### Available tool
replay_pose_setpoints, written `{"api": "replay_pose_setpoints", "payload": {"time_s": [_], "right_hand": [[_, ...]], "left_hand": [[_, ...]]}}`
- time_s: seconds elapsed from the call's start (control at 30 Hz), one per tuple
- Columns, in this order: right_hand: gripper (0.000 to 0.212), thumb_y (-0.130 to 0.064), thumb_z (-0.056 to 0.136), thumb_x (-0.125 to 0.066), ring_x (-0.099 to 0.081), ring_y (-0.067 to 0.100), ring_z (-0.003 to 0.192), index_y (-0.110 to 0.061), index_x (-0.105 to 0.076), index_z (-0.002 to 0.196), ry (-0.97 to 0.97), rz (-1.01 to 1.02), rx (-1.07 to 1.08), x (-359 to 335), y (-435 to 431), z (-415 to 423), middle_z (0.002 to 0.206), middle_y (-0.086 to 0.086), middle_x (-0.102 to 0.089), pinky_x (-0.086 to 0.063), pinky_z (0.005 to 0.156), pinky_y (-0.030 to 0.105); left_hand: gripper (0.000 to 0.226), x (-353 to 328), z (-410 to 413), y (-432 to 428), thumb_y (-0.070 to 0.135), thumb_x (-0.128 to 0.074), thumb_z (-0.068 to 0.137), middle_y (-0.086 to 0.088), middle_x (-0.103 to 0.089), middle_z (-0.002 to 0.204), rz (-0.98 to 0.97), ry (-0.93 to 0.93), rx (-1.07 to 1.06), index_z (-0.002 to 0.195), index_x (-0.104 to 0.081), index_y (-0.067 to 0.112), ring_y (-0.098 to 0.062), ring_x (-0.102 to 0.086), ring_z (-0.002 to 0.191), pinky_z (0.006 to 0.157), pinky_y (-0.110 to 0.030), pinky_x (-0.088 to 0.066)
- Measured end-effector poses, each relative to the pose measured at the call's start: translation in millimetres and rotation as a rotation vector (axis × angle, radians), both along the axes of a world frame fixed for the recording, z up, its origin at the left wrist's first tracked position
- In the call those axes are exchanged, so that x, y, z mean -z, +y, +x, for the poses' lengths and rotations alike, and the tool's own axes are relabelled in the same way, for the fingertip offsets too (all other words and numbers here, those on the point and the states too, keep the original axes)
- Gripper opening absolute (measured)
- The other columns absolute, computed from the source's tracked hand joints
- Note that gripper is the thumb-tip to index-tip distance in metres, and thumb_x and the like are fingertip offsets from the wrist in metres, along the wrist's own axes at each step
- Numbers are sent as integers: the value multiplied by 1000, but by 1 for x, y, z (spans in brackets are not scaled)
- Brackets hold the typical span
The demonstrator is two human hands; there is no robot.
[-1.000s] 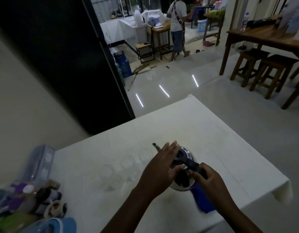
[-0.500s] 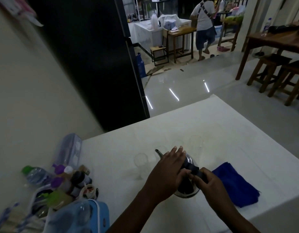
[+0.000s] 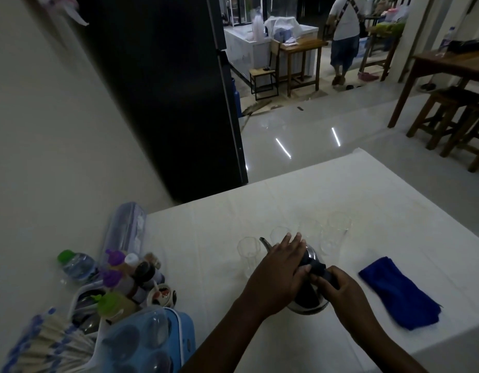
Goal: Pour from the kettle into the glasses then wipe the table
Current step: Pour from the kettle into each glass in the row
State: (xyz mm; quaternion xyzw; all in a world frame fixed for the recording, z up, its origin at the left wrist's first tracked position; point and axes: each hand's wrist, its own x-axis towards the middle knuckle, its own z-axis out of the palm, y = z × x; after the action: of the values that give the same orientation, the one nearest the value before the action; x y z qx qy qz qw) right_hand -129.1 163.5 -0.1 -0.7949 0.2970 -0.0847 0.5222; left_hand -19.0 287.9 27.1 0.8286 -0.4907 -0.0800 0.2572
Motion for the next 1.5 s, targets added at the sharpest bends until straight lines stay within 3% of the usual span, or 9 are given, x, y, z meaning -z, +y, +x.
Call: {"api": "replay_pose_setpoints", "payload": {"time_s": [0.2, 0.4, 0.83, 1.1, 1.5], "right_hand": [[21, -32, 85, -60, -57, 16, 63, -12, -59, 79, 51, -64, -39, 6, -3, 10, 69, 6, -62, -42, 53, 22], [23, -33, 84, -61, -60, 23, 68, -11, -59, 80, 73, -66, -62, 8, -6, 15, 71, 8, -64, -43, 55, 26], [23, -37, 83, -60, -59, 20, 68, -15, -59, 81, 119, -91, -98, 6, -7, 26, 72, 5, -63, -45, 58, 29], [15, -36, 84, -60, -57, 13, 65, -24, -55, 77, 104, -90, -112, 1, -5, 27, 69, -3, -60, -41, 52, 19], [26, -41, 82, -60, -61, 20, 72, -16, -60, 86, 131, -84, -106, -3, -4, 29, 76, 2, -64, -50, 64, 31]], "left_hand": [[54, 16, 6, 1, 41, -30, 101, 3, -12, 159, 37, 86, -46, 149, -18, 19, -7, -1, 145, 118, -31, -8], [54, 24, 9, 1, 41, -30, 101, 4, -13, 159, 28, 99, -73, 149, -18, 19, -5, -2, 144, 115, -24, -5], [52, 26, 13, 3, 36, -32, 102, 4, -14, 159, -13, 139, -111, 149, -20, 18, -3, -2, 143, 113, -20, -4], [52, 24, 13, 5, 38, -31, 102, 5, -13, 159, -9, 156, -122, 149, -19, 18, -2, -1, 143, 114, -23, -6], [53, 26, 15, 5, 40, -30, 101, 6, -12, 159, -3, 188, -139, 149, -17, 21, -3, 0, 144, 116, -26, -7]]}}
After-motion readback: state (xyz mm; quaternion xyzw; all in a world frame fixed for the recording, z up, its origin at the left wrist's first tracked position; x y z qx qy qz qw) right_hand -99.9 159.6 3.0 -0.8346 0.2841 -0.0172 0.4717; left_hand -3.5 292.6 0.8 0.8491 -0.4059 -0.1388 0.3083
